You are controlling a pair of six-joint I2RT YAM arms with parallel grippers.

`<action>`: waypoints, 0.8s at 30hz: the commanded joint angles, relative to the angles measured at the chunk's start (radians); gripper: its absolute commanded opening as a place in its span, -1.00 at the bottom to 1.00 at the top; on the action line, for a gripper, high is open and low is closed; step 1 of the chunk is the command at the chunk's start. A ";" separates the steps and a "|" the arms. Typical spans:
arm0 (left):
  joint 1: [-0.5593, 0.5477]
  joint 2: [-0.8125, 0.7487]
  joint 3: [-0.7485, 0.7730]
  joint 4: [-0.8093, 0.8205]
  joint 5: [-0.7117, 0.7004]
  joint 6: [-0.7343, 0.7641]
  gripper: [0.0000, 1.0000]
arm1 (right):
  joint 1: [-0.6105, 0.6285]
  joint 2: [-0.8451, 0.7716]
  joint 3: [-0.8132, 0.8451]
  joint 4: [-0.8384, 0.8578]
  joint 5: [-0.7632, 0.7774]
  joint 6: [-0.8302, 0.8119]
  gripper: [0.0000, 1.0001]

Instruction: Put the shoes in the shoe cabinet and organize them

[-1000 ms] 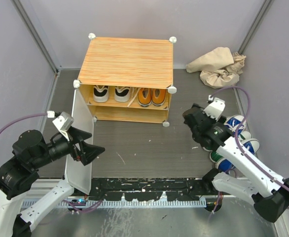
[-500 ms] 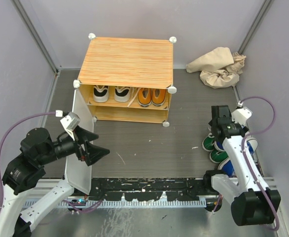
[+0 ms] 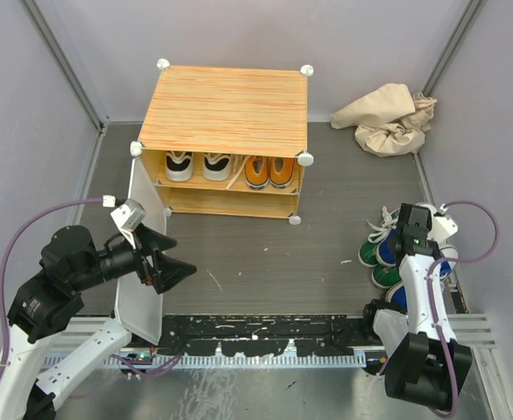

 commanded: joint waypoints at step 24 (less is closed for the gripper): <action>-0.003 0.061 0.100 0.012 -0.095 -0.050 0.96 | 0.633 -0.139 0.111 0.067 -0.136 0.027 -0.98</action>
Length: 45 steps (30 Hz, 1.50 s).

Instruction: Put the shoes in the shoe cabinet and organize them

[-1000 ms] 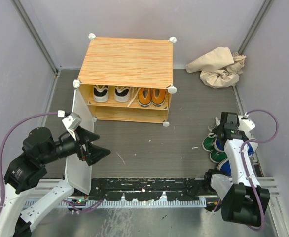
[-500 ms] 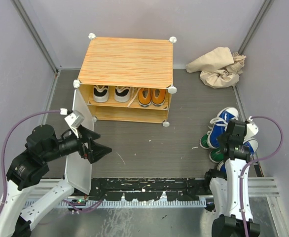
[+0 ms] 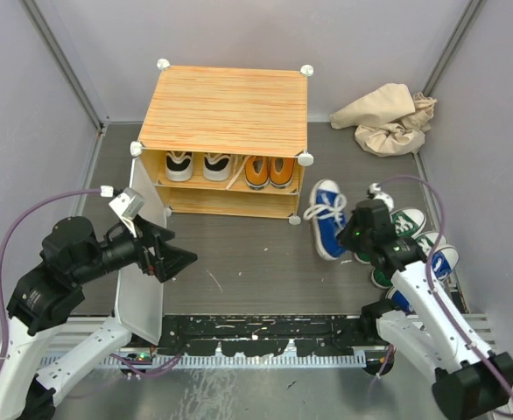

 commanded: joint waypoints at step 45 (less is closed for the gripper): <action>-0.001 -0.008 0.066 -0.093 -0.111 -0.018 0.96 | 1.100 0.722 0.342 0.229 0.677 0.309 0.74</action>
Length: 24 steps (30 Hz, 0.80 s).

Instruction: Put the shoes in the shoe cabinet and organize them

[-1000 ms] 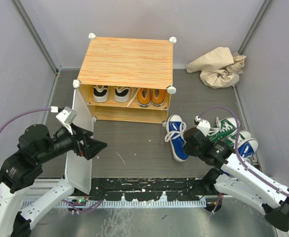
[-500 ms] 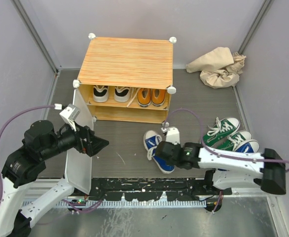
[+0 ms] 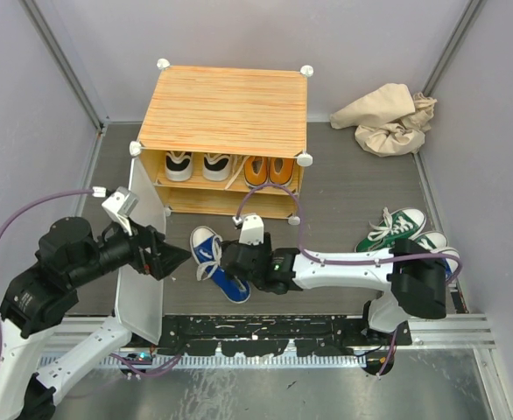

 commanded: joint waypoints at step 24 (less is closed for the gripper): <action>-0.001 -0.087 -0.091 0.185 0.232 0.023 0.96 | -1.047 -0.504 -0.199 -0.474 -0.048 -0.054 1.00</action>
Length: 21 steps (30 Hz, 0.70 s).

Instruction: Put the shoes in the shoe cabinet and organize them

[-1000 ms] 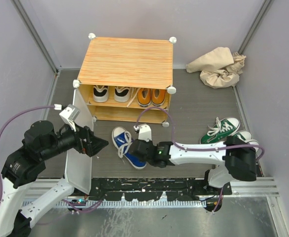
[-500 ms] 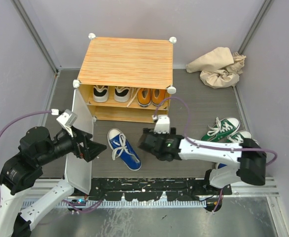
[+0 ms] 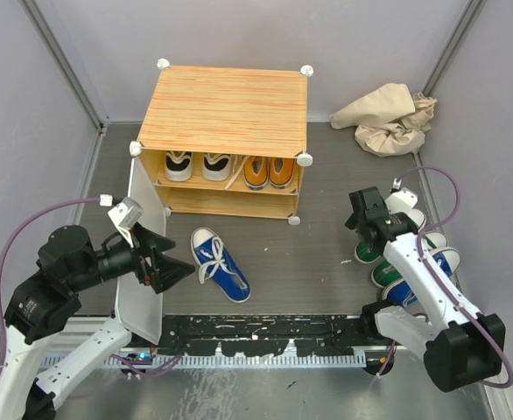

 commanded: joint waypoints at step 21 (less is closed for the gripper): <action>-0.001 -0.038 -0.080 0.102 0.080 0.006 0.96 | -0.489 0.087 -0.223 0.258 -0.431 -0.110 0.49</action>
